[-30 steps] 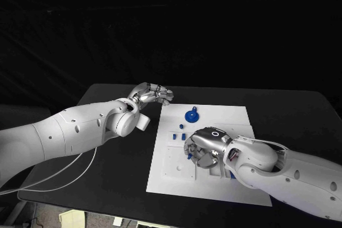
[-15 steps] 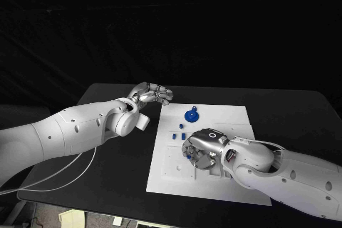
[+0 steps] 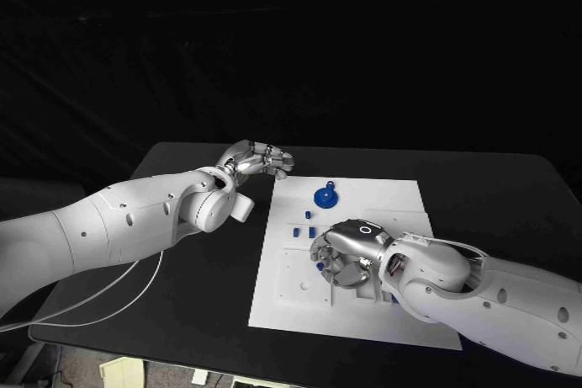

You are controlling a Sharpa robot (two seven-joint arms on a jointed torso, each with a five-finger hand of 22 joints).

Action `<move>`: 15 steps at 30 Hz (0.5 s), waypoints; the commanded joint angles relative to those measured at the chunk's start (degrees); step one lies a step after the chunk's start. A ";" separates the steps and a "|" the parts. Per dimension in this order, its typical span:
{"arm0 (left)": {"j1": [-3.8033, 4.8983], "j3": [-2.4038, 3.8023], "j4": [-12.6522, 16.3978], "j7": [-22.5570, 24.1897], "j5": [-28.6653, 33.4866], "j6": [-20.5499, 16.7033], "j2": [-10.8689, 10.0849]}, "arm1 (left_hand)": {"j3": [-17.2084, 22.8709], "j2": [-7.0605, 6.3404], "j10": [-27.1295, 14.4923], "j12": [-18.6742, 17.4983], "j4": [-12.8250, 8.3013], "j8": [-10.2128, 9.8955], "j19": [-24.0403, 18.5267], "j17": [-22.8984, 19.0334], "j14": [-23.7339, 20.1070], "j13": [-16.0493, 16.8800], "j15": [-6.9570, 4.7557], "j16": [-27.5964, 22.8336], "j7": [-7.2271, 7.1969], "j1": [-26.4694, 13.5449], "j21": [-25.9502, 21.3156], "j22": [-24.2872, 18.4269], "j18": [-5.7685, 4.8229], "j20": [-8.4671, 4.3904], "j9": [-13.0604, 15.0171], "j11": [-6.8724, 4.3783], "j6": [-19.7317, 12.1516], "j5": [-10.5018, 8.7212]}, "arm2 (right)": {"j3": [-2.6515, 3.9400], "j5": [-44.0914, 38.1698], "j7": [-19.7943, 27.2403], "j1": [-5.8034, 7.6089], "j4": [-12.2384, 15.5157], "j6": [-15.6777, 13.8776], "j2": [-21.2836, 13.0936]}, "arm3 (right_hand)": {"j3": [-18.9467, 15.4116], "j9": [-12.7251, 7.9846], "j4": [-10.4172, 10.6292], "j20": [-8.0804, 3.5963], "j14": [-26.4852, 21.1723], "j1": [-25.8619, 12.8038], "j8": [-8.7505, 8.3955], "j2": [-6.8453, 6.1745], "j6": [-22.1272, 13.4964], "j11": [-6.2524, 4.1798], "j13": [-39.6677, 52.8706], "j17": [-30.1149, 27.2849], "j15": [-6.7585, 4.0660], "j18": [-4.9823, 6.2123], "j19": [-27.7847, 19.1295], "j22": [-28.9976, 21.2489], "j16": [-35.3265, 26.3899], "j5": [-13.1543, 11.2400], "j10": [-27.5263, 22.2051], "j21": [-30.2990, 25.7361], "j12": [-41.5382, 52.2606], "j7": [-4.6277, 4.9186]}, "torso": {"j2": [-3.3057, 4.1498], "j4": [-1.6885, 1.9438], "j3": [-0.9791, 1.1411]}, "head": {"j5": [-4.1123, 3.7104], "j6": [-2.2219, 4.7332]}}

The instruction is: Assemble the parts on the task board

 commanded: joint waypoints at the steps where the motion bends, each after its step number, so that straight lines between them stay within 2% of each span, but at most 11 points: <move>1: 0.04 0.03 0.01 0.17 0.27 0.51 0.05 | -0.19 0.63 0.17 -0.19 -0.03 0.36 -0.15 0.11 0.19 -0.07 0.03 -0.33 0.08 -0.02 -0.33 0.10 -0.31 0.33 -0.09 0.40 -0.30 0.16 | -0.25 1.74 0.65 -0.34 0.00 -1.70 -0.45 | -2.00 -0.57 0.01 0.31 -0.31 0.16 -0.82 -1.15 -1.63 2.66 -2.25 -0.37 0.54 -0.33 -0.72 0.15 -0.46 -0.29 -3.77 -0.32 -0.71 0.73 | 0.00 0.00 0.02 | -0.10 0.14; 3: 0.04 0.03 0.01 0.16 0.27 0.51 0.04 | -0.19 0.63 0.17 -0.19 -0.03 0.36 -0.16 0.12 0.18 -0.08 0.03 -0.35 0.08 -0.02 -0.33 0.10 -0.31 0.33 -0.09 0.40 -0.30 0.16 | -0.24 2.12 0.78 -0.33 0.32 -2.60 -0.80 | -3.28 -0.97 0.11 0.58 -0.67 0.05 -1.26 -1.55 -2.45 3.05 -2.80 -0.61 0.91 -0.27 -1.23 0.24 -0.78 0.20 -5.00 -0.53 -0.77 1.23 | 0.00 0.02 0.03 | -0.14 0.20; 7: 0.04 0.03 -0.17 0.16 0.27 0.48 0.07 | -0.20 0.63 0.16 -0.20 -0.03 0.36 -0.16 0.15 0.18 -0.08 0.03 -0.37 0.08 -0.01 -0.35 0.11 -0.31 0.33 -0.09 0.41 -0.31 0.15 | 0.00 2.49 0.89 -0.28 1.20 -3.63 -1.60 | -4.53 -1.51 0.38 0.83 -0.66 0.22 -1.60 -1.93 -3.16 3.59 -3.98 -0.75 1.42 -0.16 -1.37 0.41 -0.82 0.64 -7.17 -0.56 -0.82 1.56 | -0.03 -0.02 0.04 | -0.29 0.62; 10: 0.04 0.03 -0.30 0.16 0.27 0.47 0.10 | -0.20 0.62 0.16 -0.21 -0.04 0.36 -0.16 0.17 0.17 -0.08 0.03 -0.39 0.09 -0.01 -0.36 0.12 -0.31 0.33 -0.10 0.41 -0.32 0.14 | 0.84 2.55 0.72 0.21 1.92 -3.49 -2.19 | -4.67 -1.58 0.42 0.83 -0.62 0.30 -1.58 -2.03 -3.17 3.63 -4.17 -0.76 1.46 -0.16 -1.35 0.44 -0.80 0.71 -7.35 -0.55 -0.77 1.57 | -0.03 -0.03 0.05 | -0.46 0.92; 11: 0.04 0.03 -0.34 0.17 0.27 0.51 0.18 | -0.19 0.63 0.16 -0.21 -0.04 0.36 -0.17 0.18 0.17 -0.08 0.03 -0.40 0.09 0.00 -0.36 0.12 -0.31 0.33 -0.10 0.41 -0.32 0.14 | 1.03 2.75 0.66 0.92 2.13 -3.35 -2.51 | -4.72 -1.61 0.45 0.82 -0.60 0.37 -1.57 -2.06 -3.16 3.64 -4.26 -0.76 1.47 -0.16 -1.33 0.45 -0.78 0.75 -7.42 -0.55 -0.74 1.57 | -0.02 -0.04 0.05 | -0.57 1.08; 15: 0.04 0.03 -0.41 0.18 0.27 0.56 0.26 | -0.19 0.63 0.15 -0.21 -0.04 0.36 -0.17 0.21 0.17 -0.09 0.04 -0.42 0.09 0.01 -0.37 0.13 -0.31 0.33 -0.10 0.41 -0.32 0.14 | 1.83 3.39 0.46 2.25 3.00 -2.64 -3.82 | -4.83 -1.64 0.53 0.83 -0.56 0.38 -1.51 -2.08 -3.08 3.66 -4.38 -0.76 1.48 -0.16 -1.29 0.47 -0.74 0.80 -7.47 -0.53 -0.69 1.55 | -0.04 0.01 0.07 | -0.90 1.57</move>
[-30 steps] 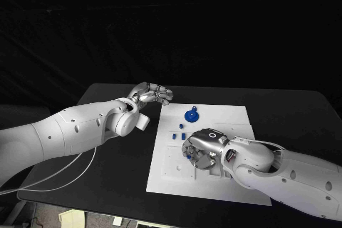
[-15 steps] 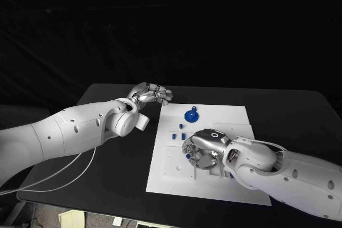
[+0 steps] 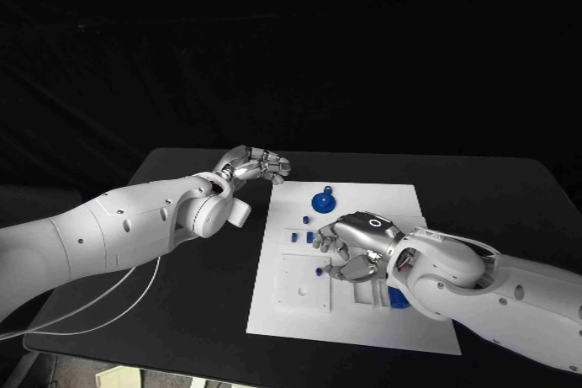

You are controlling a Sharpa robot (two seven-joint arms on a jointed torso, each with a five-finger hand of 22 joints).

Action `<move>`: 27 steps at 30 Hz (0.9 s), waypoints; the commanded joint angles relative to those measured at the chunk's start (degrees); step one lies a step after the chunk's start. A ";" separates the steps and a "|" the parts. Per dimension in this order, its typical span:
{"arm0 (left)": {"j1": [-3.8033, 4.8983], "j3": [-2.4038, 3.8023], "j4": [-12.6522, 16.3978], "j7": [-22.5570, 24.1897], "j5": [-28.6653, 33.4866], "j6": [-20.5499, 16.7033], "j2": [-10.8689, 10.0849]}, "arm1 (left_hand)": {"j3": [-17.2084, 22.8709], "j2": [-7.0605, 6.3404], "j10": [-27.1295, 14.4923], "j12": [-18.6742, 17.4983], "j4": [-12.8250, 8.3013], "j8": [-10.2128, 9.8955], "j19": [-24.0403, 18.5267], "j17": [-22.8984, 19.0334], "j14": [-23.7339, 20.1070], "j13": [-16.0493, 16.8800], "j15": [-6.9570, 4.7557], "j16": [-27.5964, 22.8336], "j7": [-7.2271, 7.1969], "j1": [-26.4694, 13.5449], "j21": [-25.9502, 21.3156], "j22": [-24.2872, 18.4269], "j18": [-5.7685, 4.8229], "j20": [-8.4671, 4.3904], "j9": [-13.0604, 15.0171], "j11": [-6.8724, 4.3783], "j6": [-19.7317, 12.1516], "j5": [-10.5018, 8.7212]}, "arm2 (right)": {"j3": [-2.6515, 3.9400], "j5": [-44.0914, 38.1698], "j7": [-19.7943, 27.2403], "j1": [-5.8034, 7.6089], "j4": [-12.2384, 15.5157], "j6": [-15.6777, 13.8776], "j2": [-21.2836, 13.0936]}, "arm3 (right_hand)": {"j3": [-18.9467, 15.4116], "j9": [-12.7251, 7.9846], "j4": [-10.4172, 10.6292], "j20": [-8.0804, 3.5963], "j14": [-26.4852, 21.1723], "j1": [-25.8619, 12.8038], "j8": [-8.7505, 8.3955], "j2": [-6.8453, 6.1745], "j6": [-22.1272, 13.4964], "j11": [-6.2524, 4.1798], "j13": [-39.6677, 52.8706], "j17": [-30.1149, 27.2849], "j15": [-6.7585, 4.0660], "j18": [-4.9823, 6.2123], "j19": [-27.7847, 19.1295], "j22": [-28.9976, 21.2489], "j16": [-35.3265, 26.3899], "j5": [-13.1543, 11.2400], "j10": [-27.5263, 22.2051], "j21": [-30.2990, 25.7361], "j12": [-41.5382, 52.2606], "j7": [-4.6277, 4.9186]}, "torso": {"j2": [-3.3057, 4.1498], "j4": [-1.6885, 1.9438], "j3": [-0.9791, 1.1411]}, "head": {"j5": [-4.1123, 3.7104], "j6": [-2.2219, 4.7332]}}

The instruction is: Assemble the parts on the task board

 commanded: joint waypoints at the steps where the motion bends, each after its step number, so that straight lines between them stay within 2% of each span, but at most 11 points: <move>1: 0.02 0.03 0.01 0.32 0.27 0.55 0.17 | -0.19 0.63 0.16 -0.17 -0.04 0.36 -0.17 0.11 0.17 -0.09 0.03 -0.20 0.09 0.01 -0.37 0.09 -0.30 0.33 -0.06 0.41 -0.33 0.14 | 0.58 1.85 -0.07 1.01 0.86 0.01 -1.17 | -0.47 -0.09 -0.03 0.05 0.17 0.00 -0.29 -0.63 -0.11 -0.14 -0.12 -0.05 0.32 1.12 -0.08 0.08 -0.22 0.36 -0.43 -0.17 0.32 -0.04 | -0.04 0.02 0.03 | -0.43 0.60; 3: 0.02 0.03 -0.05 0.35 0.27 0.55 0.20 | -0.19 0.64 0.16 -0.18 -0.03 0.36 -0.17 0.12 0.17 -0.10 0.04 -0.21 0.09 0.00 -0.38 0.09 -0.31 0.33 -0.06 0.41 -0.33 0.14 | 1.17 2.42 -0.09 1.79 1.36 1.06 -1.86 | -0.60 -0.15 0.12 -0.02 0.42 0.11 -0.18 -0.53 0.04 -0.18 -0.30 0.01 0.27 1.12 0.15 0.16 -0.04 0.41 -0.40 -0.04 0.42 -0.10 | -0.02 0.01 0.00 | -0.95 1.08; 5: 0.02 0.03 -0.11 0.35 0.27 0.56 0.24 | -0.19 0.64 0.15 -0.18 -0.03 0.36 -0.17 0.13 0.17 -0.10 0.04 -0.22 0.09 0.00 -0.38 0.10 -0.31 0.33 -0.06 0.41 -0.32 0.14 | 2.39 4.63 -0.08 2.53 1.65 2.48 -2.46 | -0.77 -0.23 0.29 -0.19 0.90 0.26 -0.08 -0.46 0.18 -0.25 -0.51 0.13 0.17 1.12 0.63 0.27 0.28 0.38 -0.32 0.23 0.51 -0.16 | -0.01 -0.03 -0.01 | -1.34 1.42; 7: 0.02 0.03 -0.19 0.35 0.27 0.62 0.33 | -0.19 0.65 0.16 -0.18 -0.03 0.36 -0.17 0.14 0.17 -0.10 0.04 -0.23 0.09 0.00 -0.39 0.10 -0.31 0.33 -0.06 0.41 -0.32 0.14 | 3.24 6.98 -0.46 3.78 1.80 4.92 -3.10 | -0.91 -0.31 0.48 -0.45 1.50 0.41 0.02 -0.33 0.33 -0.37 -0.71 0.34 0.05 1.12 1.31 0.42 0.72 0.46 -0.23 0.59 0.58 -0.22 | -0.01 -0.07 0.00 | -1.57 1.67; 10: 0.00 0.03 -0.58 0.38 0.27 0.70 0.62 | -0.19 0.66 0.16 -0.18 -0.02 0.37 -0.17 0.16 0.18 -0.10 0.04 -0.24 0.09 0.00 -0.39 0.11 -0.31 0.34 -0.06 0.41 -0.32 0.14 | 4.21 9.84 -0.91 5.55 1.54 8.33 -3.89 | -1.02 -0.35 0.51 -0.54 1.56 0.44 0.11 -0.26 0.46 -0.36 -0.88 0.43 0.05 1.12 1.39 0.49 0.85 0.36 -0.29 0.66 0.56 -0.27 | -0.04 -0.04 0.03 | -2.21 2.36; 11: 0.00 0.02 -0.67 0.38 0.27 0.69 0.68 | -0.19 0.67 0.16 -0.18 -0.02 0.37 -0.17 0.16 0.18 -0.10 0.04 -0.25 0.09 0.00 -0.39 0.11 -0.31 0.34 -0.06 0.41 -0.32 0.14 | 4.34 9.94 -0.93 6.21 1.35 9.09 -4.28 | -1.11 -0.37 0.49 -0.59 1.65 0.48 0.14 -0.19 0.52 -0.37 -0.95 0.50 0.04 1.12 1.49 0.56 0.95 0.25 -0.28 0.74 0.57 -0.30 | -0.05 -0.02 0.03 | -2.33 2.48; 16: -0.02 0.02 -0.96 0.42 0.27 0.79 0.95 | -0.20 0.69 0.16 -0.18 -0.01 0.37 -0.17 0.20 0.18 -0.10 0.04 -0.27 0.09 -0.02 -0.40 0.12 -0.31 0.34 -0.06 0.42 -0.32 0.13 | 4.36 9.72 -2.16 9.39 -0.11 14.55 -6.78 | -2.27 -0.57 0.30 -0.95 2.34 0.08 0.26 -0.09 0.62 -0.28 -1.57 1.13 0.09 1.12 2.25 1.04 1.86 -0.16 -0.82 1.36 0.41 -0.56 | -0.10 0.05 -0.01 | -2.81 2.92; 18: -0.02 0.02 -1.07 0.35 0.27 0.77 0.93 | -0.20 0.70 0.16 -0.19 0.00 0.37 -0.17 0.22 0.18 -0.10 0.04 -0.28 0.09 -0.02 -0.41 0.12 -0.31 0.34 -0.06 0.42 -0.32 0.13 | 4.34 8.97 -3.02 9.70 -0.59 16.07 -7.80 | -3.50 -0.66 0.10 -1.04 2.29 -0.70 0.31 -0.22 0.59 -0.17 -1.94 1.42 0.23 1.12 2.31 1.21 2.15 0.52 -1.36 1.49 0.30 -0.74 | -0.15 0.05 -0.04 | -2.91 2.95; 21: -0.02 0.02 -1.20 0.48 0.28 0.63 1.01 | -0.20 0.70 0.16 -0.19 0.00 0.37 -0.17 0.24 0.18 -0.10 0.05 -0.30 0.10 -0.03 -0.42 0.13 -0.32 0.35 -0.06 0.42 -0.32 0.12 | 4.10 6.60 -3.81 9.70 -0.82 16.52 -9.30 | -5.45 -0.77 -0.13 -1.10 2.10 -1.78 0.27 -0.42 0.30 0.22 -2.55 1.79 0.55 1.12 2.23 1.40 2.45 0.79 -2.74 1.55 0.16 -1.17 | -0.15 -0.12 -0.14 | -2.88 3.08; 23: -0.02 0.02 -1.25 0.49 0.28 0.71 1.03 | -0.21 0.70 0.16 -0.19 0.00 0.38 -0.17 0.25 0.18 -0.10 0.05 -0.31 0.10 -0.03 -0.42 0.13 -0.32 0.35 -0.06 0.42 -0.32 0.12 | 3.63 6.18 -4.03 9.70 -0.69 16.74 -10.05 | -6.20 -0.83 -0.19 -1.15 2.15 -2.05 0.25 -0.52 0.13 0.32 -2.82 1.99 0.66 1.12 2.30 1.47 2.67 0.75 -3.21 1.61 0.21 -1.41 | -0.11 -0.09 -0.08 | -2.77 3.11; 27: -0.02 0.01 -1.30 0.47 0.28 0.65 1.03 | -0.21 0.71 0.16 -0.19 0.00 0.38 -0.17 0.27 0.18 -0.11 0.05 -0.32 0.10 -0.04 -0.43 0.14 -0.32 0.35 -0.06 0.42 -0.32 0.12 | 1.87 5.05 -4.46 9.69 0.04 17.21 -10.99 | -7.54 -0.95 -0.20 -1.18 1.87 -2.53 0.16 -0.68 -0.32 0.43 -3.17 2.24 0.76 1.12 2.16 1.53 2.81 -0.21 -3.57 1.52 0.38 -1.99 | -0.06 -0.06 0.05 | -2.99 3.06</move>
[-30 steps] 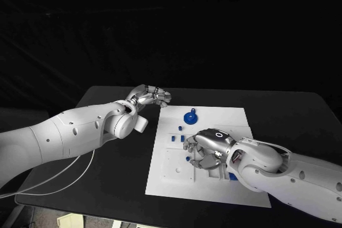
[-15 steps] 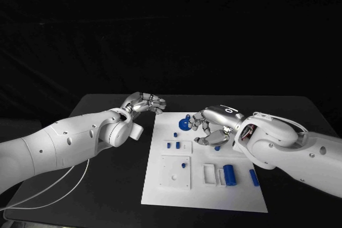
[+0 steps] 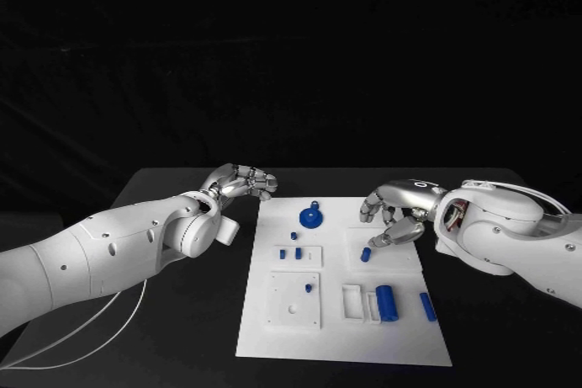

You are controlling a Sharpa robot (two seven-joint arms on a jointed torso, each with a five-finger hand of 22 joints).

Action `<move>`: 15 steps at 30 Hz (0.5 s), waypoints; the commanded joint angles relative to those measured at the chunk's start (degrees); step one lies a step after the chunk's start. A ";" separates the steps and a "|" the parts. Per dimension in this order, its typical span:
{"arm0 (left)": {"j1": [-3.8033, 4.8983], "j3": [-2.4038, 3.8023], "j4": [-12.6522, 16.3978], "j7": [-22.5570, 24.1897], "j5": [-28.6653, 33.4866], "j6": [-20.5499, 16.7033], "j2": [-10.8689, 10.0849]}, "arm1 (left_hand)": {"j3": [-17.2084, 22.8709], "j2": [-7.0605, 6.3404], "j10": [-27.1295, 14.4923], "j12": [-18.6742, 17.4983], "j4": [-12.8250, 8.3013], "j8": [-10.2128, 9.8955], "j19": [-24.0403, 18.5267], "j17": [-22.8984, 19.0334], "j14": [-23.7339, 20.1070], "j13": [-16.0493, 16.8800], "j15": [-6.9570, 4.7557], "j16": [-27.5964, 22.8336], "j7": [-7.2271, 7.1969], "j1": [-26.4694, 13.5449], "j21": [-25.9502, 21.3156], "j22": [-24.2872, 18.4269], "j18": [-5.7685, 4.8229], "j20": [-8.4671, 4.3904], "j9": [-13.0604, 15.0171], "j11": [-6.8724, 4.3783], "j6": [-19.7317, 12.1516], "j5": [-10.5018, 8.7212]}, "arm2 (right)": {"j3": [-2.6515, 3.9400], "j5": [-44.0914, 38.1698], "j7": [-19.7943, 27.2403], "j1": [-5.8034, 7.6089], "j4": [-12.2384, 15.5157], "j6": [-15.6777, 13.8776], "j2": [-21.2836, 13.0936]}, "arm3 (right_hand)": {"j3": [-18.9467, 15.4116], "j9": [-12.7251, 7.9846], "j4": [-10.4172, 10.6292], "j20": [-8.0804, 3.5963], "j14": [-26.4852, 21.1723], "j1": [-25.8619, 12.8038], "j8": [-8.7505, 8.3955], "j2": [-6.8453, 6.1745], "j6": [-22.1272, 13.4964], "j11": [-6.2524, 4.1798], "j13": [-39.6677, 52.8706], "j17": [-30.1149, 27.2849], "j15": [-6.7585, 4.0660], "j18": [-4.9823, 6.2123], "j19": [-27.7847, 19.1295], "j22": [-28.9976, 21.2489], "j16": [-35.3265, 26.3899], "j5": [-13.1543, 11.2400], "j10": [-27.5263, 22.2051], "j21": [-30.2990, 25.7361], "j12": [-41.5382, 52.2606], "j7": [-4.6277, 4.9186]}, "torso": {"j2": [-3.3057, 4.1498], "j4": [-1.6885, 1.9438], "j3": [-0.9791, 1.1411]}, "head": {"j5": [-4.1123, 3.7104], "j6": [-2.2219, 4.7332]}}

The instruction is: Assemble the parts on the task board

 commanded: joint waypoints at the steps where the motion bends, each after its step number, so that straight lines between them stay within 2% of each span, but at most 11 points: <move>1: 0.02 0.03 -0.03 0.52 0.26 0.63 0.18 | -0.21 0.71 0.16 -0.19 0.00 0.38 -0.17 0.09 0.18 -0.07 0.05 -0.33 0.10 -0.04 -0.21 0.10 -0.31 0.35 -0.07 0.42 -0.32 0.12 | -0.90 -2.42 -1.57 -0.08 0.85 3.30 -0.34 | -0.83 -0.10 -0.09 -0.16 -0.13 -0.71 0.16 0.04 -0.40 0.03 -0.22 0.16 0.45 0.07 0.04 0.57 0.32 -1.18 0.29 0.15 0.14 -0.22 | 0.08 -0.04 0.10 | -0.18 -0.06; 2: 0.00 0.03 -0.01 0.53 0.26 0.63 0.16 | -0.20 0.73 0.16 -0.20 0.00 0.38 -0.17 0.10 0.18 -0.07 0.05 -0.33 0.09 -0.04 -0.22 0.11 -0.31 0.35 -0.07 0.42 -0.32 0.12 | -1.37 -2.71 -1.67 -0.11 1.06 3.66 -0.41 | -1.02 -0.13 -0.07 -0.16 -0.18 -0.71 0.14 0.05 -0.52 0.00 -0.29 0.21 0.42 0.07 0.01 0.57 0.35 -1.47 0.30 0.11 0.19 -0.39 | 0.08 -0.03 0.12 | -0.22 -0.09; 4: -0.01 0.03 -0.05 0.54 0.26 0.62 0.07 | -0.20 0.76 0.16 -0.20 0.01 0.38 -0.16 0.13 0.18 -0.07 0.05 -0.35 0.09 -0.05 -0.23 0.12 -0.32 0.35 -0.07 0.42 -0.32 0.13 | -1.84 -3.13 -1.69 -0.42 1.08 3.81 -0.36 | -1.19 -0.18 0.01 -0.19 -0.20 -0.65 0.13 0.20 -0.64 -0.06 -0.32 0.27 0.37 0.07 0.03 0.56 0.40 -1.64 0.61 0.08 0.39 -0.44 | 0.10 0.03 0.16 | -0.37 -0.06; 7: -0.02 0.03 -0.18 0.55 0.26 0.62 0.08 | -0.20 0.78 0.16 -0.20 0.02 0.39 -0.16 0.16 0.18 -0.07 0.05 -0.37 0.10 -0.07 -0.23 0.12 -0.32 0.35 -0.08 0.43 -0.32 0.13 | -2.08 -3.37 -1.82 -1.01 1.17 3.91 -0.32 | -1.29 -0.27 0.07 -0.25 -0.10 -0.41 0.08 0.46 -0.81 -0.26 -0.29 0.35 0.19 0.07 0.15 0.56 0.50 -1.47 1.31 0.08 0.75 0.01 | 0.12 -0.03 0.18 | -0.45 -0.14; 11: -0.03 0.03 -0.17 0.56 0.26 0.66 0.00 | -0.21 0.82 0.16 -0.20 0.03 0.39 -0.15 0.20 0.19 -0.07 0.06 -0.40 0.10 -0.09 -0.24 0.14 -0.32 0.35 -0.08 0.43 -0.32 0.13 | -2.11 -4.92 -2.05 -2.03 1.00 3.85 0.00 | -1.45 -0.33 0.15 -0.26 -0.16 -0.35 0.13 0.56 -0.83 -0.36 -0.35 0.37 0.10 0.07 0.14 0.53 0.49 -1.30 1.65 0.01 0.88 0.39 | 0.11 0.02 0.09 | -0.54 -0.26; 13: -0.03 0.03 -0.17 0.56 0.26 0.65 -0.02 | -0.21 0.84 0.17 -0.20 0.04 0.39 -0.15 0.22 0.19 -0.07 0.06 -0.42 0.10 -0.09 -0.25 0.15 -0.32 0.35 -0.08 0.43 -0.32 0.13 | -2.13 -4.94 -2.02 -2.40 0.87 3.78 0.21 | -1.53 -0.30 0.19 -0.21 -0.42 -0.18 0.47 0.59 -0.25 -0.38 -0.53 0.35 0.10 0.07 -0.05 0.47 0.35 -0.48 1.73 -0.19 0.84 1.33 | 0.11 0.04 0.08 | -0.55 -0.27; 15: -0.03 0.03 -0.20 0.55 0.26 0.66 -0.06 | -0.21 0.85 0.17 -0.21 0.04 0.39 -0.15 0.24 0.20 -0.07 0.06 -0.43 0.10 -0.11 -0.25 0.15 -0.32 0.36 -0.08 0.43 -0.32 0.13 | -2.14 -5.25 -2.06 -2.74 0.82 3.33 0.52 | -1.50 -0.33 0.18 -0.18 -0.45 0.04 0.55 0.67 -0.15 -0.36 -0.63 0.35 0.10 0.07 -0.07 0.45 0.33 0.03 1.76 -0.25 0.81 1.24 | 0.10 0.05 0.09 | -0.54 -0.29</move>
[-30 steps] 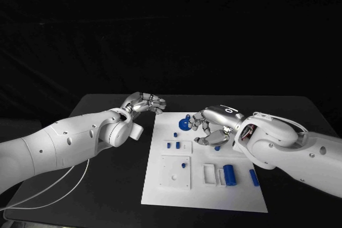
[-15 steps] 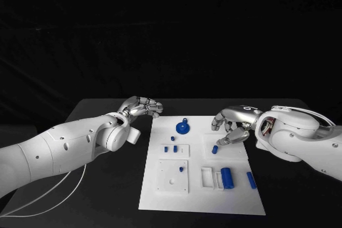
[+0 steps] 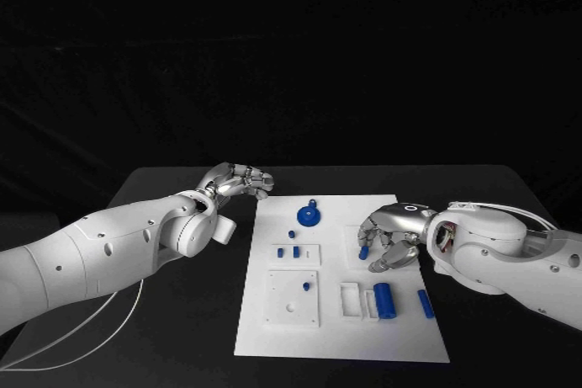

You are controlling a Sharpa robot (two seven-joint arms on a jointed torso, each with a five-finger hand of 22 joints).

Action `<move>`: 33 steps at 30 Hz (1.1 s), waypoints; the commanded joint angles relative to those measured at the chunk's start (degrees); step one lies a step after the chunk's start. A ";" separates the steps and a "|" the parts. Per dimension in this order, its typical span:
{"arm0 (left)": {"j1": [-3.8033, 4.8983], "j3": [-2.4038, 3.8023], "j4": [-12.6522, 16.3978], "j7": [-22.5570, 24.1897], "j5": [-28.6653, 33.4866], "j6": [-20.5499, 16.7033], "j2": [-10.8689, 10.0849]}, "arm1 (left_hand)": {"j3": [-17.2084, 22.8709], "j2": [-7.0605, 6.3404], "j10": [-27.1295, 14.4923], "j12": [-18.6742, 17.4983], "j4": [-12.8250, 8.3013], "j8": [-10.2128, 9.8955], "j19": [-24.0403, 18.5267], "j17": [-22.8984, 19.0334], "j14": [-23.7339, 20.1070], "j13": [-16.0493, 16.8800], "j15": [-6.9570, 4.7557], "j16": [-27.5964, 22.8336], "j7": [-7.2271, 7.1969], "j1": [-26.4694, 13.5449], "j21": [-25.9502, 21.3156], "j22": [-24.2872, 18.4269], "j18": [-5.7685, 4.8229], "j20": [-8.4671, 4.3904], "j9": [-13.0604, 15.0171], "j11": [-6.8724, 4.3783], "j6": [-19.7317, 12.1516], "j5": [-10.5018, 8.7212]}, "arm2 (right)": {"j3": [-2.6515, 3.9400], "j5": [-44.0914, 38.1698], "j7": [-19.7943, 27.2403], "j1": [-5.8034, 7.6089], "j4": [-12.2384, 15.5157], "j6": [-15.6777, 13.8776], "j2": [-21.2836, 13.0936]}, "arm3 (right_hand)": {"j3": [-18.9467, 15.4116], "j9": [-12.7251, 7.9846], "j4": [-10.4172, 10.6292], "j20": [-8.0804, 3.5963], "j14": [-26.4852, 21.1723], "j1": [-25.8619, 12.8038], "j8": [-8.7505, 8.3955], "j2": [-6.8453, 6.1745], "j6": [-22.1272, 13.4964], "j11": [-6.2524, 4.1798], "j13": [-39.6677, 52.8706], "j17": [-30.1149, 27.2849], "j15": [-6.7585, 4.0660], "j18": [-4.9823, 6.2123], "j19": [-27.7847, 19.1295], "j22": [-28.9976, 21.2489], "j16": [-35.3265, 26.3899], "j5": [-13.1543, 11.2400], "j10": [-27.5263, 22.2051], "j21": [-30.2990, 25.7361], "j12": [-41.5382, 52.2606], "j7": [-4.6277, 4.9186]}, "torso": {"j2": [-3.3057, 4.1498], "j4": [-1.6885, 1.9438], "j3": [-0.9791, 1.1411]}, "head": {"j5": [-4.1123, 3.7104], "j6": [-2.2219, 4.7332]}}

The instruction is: Assemble the parts on the task board

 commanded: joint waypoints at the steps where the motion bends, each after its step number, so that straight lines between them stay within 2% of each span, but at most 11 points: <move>1: 0.00 0.03 0.01 0.52 0.26 0.64 0.01 | -0.21 0.63 0.17 -0.21 0.04 0.39 -0.15 0.10 0.20 -0.08 0.06 -0.21 0.10 0.12 -0.25 0.06 -0.31 0.36 -0.09 0.43 -0.32 0.13 | 0.02 -2.50 -0.55 -0.45 -0.12 0.40 0.48 | -0.33 -0.07 0.09 -0.18 -0.26 0.37 0.19 0.55 -0.06 0.05 -0.13 0.06 -0.09 0.08 -0.04 0.46 0.09 0.57 0.53 -0.26 0.20 0.30 | -0.01 0.05 -0.02 | -0.02 -0.11; 2: 0.00 0.03 0.01 0.52 0.26 0.67 0.01 | -0.21 0.63 0.17 -0.21 0.04 0.39 -0.15 0.10 0.20 -0.08 0.06 -0.22 0.10 0.12 -0.26 0.06 -0.31 0.36 -0.09 0.43 -0.32 0.13 | 0.02 -2.53 -0.54 -0.57 -0.18 0.03 0.65 | -0.18 -0.09 0.04 -0.20 -0.22 0.67 0.22 0.73 -0.02 0.03 -0.17 0.07 -0.11 0.08 0.02 0.47 0.11 0.48 0.60 -0.25 0.22 0.24 | 0.00 0.04 -0.04 | -0.03 -0.14; 5: 0.00 0.03 0.02 0.50 0.26 0.73 0.00 | -0.22 0.65 0.17 -0.21 0.05 0.39 -0.15 0.13 0.20 -0.08 0.06 -0.23 0.10 0.10 -0.26 0.07 -0.32 0.36 -0.09 0.43 -0.33 0.13 | 0.02 -2.74 -0.49 -0.84 -0.41 -0.63 1.22 | 1.23 -0.26 0.10 -0.25 0.04 2.39 0.42 1.67 0.31 -0.30 -0.21 0.08 -0.39 0.08 0.33 0.42 0.18 -2.13 1.75 -0.28 0.71 0.01 | 0.00 0.03 -0.05 | -0.06 -0.18; 6: 0.00 0.03 0.02 0.46 0.26 0.72 -0.01 | -0.22 0.68 0.17 -0.21 0.06 0.40 -0.14 0.15 0.21 -0.08 0.06 -0.25 0.10 0.09 -0.27 0.08 -0.32 0.36 -0.09 0.43 -0.33 0.14 | 0.02 -2.83 -0.59 -0.99 -0.56 -1.10 1.47 | 2.08 -0.42 0.41 -0.23 0.17 2.83 0.49 1.82 0.47 -0.41 -0.30 0.07 -0.52 0.08 0.47 0.39 0.18 -3.38 2.20 -0.33 0.85 -0.01 | 0.01 0.07 -0.08 | -0.12 -0.19; 11: 0.00 0.03 -0.01 0.44 0.26 0.70 -0.07 | -0.23 0.72 0.17 -0.22 0.07 0.40 -0.14 0.22 0.22 -0.09 0.06 -0.29 0.10 0.04 -0.29 0.10 -0.32 0.36 -0.09 0.43 -0.33 0.13 | 0.02 -3.49 -0.63 -1.34 -0.72 -1.89 1.75 | 5.58 -0.61 1.74 -0.35 0.45 3.94 1.34 2.23 2.30 -1.32 0.14 0.18 -1.33 0.08 1.02 0.35 0.23 -5.81 4.99 -0.34 2.14 -0.26 | 0.00 0.11 -0.11 | -0.17 -0.27; 16: 0.00 0.03 -0.04 0.38 0.26 0.69 -0.14 | -0.24 0.78 0.17 -0.22 0.09 0.40 -0.13 0.28 0.22 -0.09 0.06 -0.33 0.10 -0.01 -0.31 0.11 -0.32 0.37 -0.10 0.43 -0.33 0.13 | 0.02 -4.38 -0.85 -1.49 -0.70 -2.91 1.86 | 12.23 -1.02 3.93 -0.63 0.86 5.18 1.97 1.64 4.05 -2.13 1.51 0.44 -2.19 0.08 1.87 0.43 0.29 -12.27 7.43 -0.18 3.39 -0.93 | 0.01 0.11 -0.12 | -0.14 -0.38; 18: 0.00 0.03 -0.03 0.37 0.26 0.70 -0.16 | -0.24 0.82 0.18 -0.22 0.11 0.40 -0.13 0.32 0.23 -0.09 0.07 -0.36 0.11 -0.05 -0.32 0.13 -0.33 0.37 -0.10 0.43 -0.34 0.14 | 0.02 -4.82 -0.82 -1.52 -0.68 -3.81 1.95 | 15.86 -1.14 4.91 -0.90 1.41 6.02 2.38 1.49 5.06 -2.60 2.46 0.76 -2.57 0.08 2.52 0.59 0.58 -15.75 8.46 0.14 3.99 -1.31 | 0.00 0.07 -0.12 | -0.14 -0.40; 20: 0.00 0.03 -0.04 0.36 0.26 0.73 -0.15 | -0.25 0.85 0.18 -0.22 0.12 0.41 -0.12 0.35 0.23 -0.09 0.07 -0.38 0.11 -0.08 -0.33 0.13 -0.33 0.37 -0.10 0.43 -0.34 0.14 | 0.02 -5.20 -0.86 -1.56 -0.64 -4.51 1.98 | 17.99 -1.08 5.63 -1.12 1.87 6.39 2.76 1.48 5.86 -2.87 3.22 1.03 -2.92 0.08 3.01 0.74 0.83 -17.72 9.20 0.44 4.45 -1.64 | 0.01 0.06 -0.11 | -0.12 -0.41; 23: 0.00 0.03 -0.01 0.33 0.26 0.76 -0.18 | -0.25 0.89 0.18 -0.23 0.13 0.41 -0.12 0.40 0.23 -0.09 0.07 -0.41 0.11 -0.12 -0.34 0.15 -0.33 0.37 -0.11 0.43 -0.34 0.14 | 0.02 -5.78 -0.82 -1.59 -0.51 -5.67 2.02 | 20.80 -0.66 6.63 -1.61 2.78 6.74 3.57 1.57 7.40 -3.52 4.64 1.77 -3.54 0.08 4.04 0.98 1.51 -19.33 10.62 1.16 5.37 -2.31 | 0.01 0.07 -0.08 | -0.11 -0.48; 27: 0.00 0.03 -0.07 0.27 0.26 0.74 -0.19 | -0.26 0.94 0.18 -0.23 0.15 0.41 -0.11 0.45 0.24 -0.10 0.07 -0.45 0.11 -0.18 -0.36 0.17 -0.33 0.37 -0.11 0.43 -0.35 0.15 | 0.02 -6.29 -1.00 -1.64 -0.45 -6.46 2.06 | 23.50 0.07 7.36 -2.14 3.48 7.10 4.45 2.02 8.86 -4.27 6.32 2.81 -4.10 0.08 5.01 1.10 2.27 -19.76 11.93 1.94 6.35 -2.97 | 0.00 0.09 -0.05 | -0.14 -0.57; 33: 0.00 0.03 -0.08 0.27 0.26 0.76 -0.14 | -0.26 0.98 0.18 -0.24 0.14 0.41 -0.11 0.51 0.24 -0.10 0.07 -0.49 0.11 -0.20 -0.38 0.18 -0.32 0.37 -0.12 0.43 -0.35 0.15 | 0.03 -6.95 -0.91 -1.71 -0.28 -8.33 2.10 | 24.86 1.02 7.39 -2.64 3.75 6.86 5.15 2.20 9.73 -4.77 8.20 4.27 -4.56 0.08 5.76 1.16 3.15 -19.74 12.70 2.81 7.12 -3.46 | 0.00 0.04 -0.07 | -0.12 -0.60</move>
